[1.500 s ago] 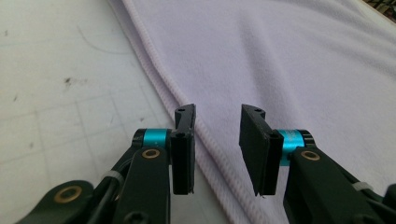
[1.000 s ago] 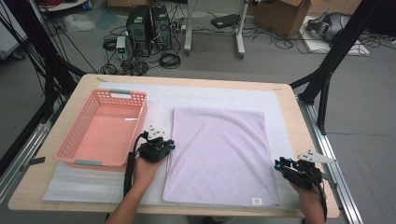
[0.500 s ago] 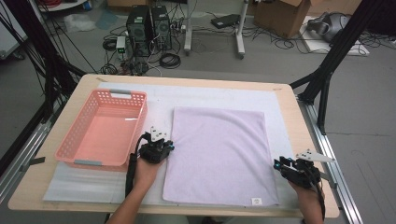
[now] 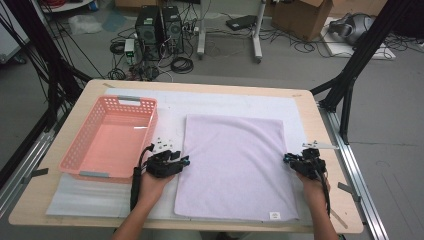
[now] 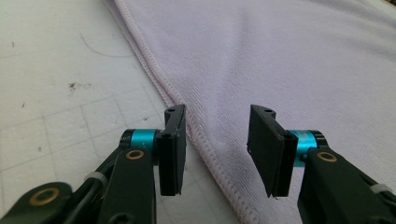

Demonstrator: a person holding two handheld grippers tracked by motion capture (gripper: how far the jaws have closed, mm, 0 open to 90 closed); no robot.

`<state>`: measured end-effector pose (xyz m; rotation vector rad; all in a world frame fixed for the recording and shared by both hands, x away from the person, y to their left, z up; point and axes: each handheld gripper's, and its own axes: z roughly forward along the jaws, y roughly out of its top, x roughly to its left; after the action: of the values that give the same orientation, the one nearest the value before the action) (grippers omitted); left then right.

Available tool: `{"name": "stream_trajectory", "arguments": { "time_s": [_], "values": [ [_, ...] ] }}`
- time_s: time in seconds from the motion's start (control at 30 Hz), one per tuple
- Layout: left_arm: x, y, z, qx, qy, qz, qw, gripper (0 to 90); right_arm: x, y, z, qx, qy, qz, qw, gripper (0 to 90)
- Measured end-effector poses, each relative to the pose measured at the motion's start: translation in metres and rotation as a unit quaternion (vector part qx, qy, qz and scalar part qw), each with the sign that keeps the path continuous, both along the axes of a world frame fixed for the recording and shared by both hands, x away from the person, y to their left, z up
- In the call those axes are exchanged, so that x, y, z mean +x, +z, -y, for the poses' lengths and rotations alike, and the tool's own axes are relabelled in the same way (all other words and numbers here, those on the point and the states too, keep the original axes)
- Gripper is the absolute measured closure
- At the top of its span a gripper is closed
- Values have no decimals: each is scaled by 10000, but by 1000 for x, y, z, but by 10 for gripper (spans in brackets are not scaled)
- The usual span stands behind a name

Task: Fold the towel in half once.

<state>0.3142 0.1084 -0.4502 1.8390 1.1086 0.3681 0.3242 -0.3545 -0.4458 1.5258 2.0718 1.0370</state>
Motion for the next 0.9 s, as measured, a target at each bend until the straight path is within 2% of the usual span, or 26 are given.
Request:
{"name": "stream_trajectory", "arguments": {
  "time_s": [0.07, 0.13, 0.2, 0.23, 0.27, 0.3, 0.33, 0.4, 0.5, 0.57, 0.67, 0.73, 0.83, 0.9],
  "values": [
    [-1, 0, 0, -23, -21, -6, 10000, 575, 0, 2, 2, -113, -86, -32, 9999, 864],
    [-1, 0, -1, -62, -25, -6, 10000, 577, -1, 5, 4, -413, -352, 43, 9985, 868],
    [-2, 0, -1, -107, -58, -29, 9999, 571, -2, 2, 5, -246, -412, -12, 9988, 841],
    [-2, 0, -1, -144, -78, -53, 9999, 560, -2, 1, 5, -189, -322, 10, 9993, 801],
    [-2, 0, -1, -200, -104, -75, 9997, 543, -3, 2, 4, -209, -309, 65, 9993, 701],
    [-2, 0, -1, -213, -120, -65, 9997, 531, -5, 4, 5, -156, -335, 121, 9992, 640],
    [-3, 1, -2, -243, -144, -33, 9996, 518, -8, 6, 8, -47, -366, 185, 9991, 618],
    [-4, 3, -3, -372, -187, 55, 9991, 489, -16, 11, 14, 19, -373, 359, 9987, 561],
    [-6, 7, -5, -587, -274, 190, 9977, 423, -30, 15, 23, 93, -208, 534, 9983, 466],
    [-7, 10, -7, -723, -347, 213, 9966, 384, -40, 16, 27, 102, 10, 581, 9983, 404],
    [-9, 15, -9, -935, -337, 354, 9944, 296, -55, 21, 31, 284, 392, 768, 9959, 278],
    [-11, 18, -11, -1035, -367, 457, 9929, 266, -64, 25, 30, 256, 559, 892, 9941, 224],
    [-14, 22, -13, -1086, -451, 556, 9915, 182, -72, 28, 26, 156, 700, 1000, 9924, 207],
    [-15, 23, -13, -1111, -479, 570, 9910, 187, -74, 29, 26, 195, 710, 1051, 9917, 206]
  ]
}}
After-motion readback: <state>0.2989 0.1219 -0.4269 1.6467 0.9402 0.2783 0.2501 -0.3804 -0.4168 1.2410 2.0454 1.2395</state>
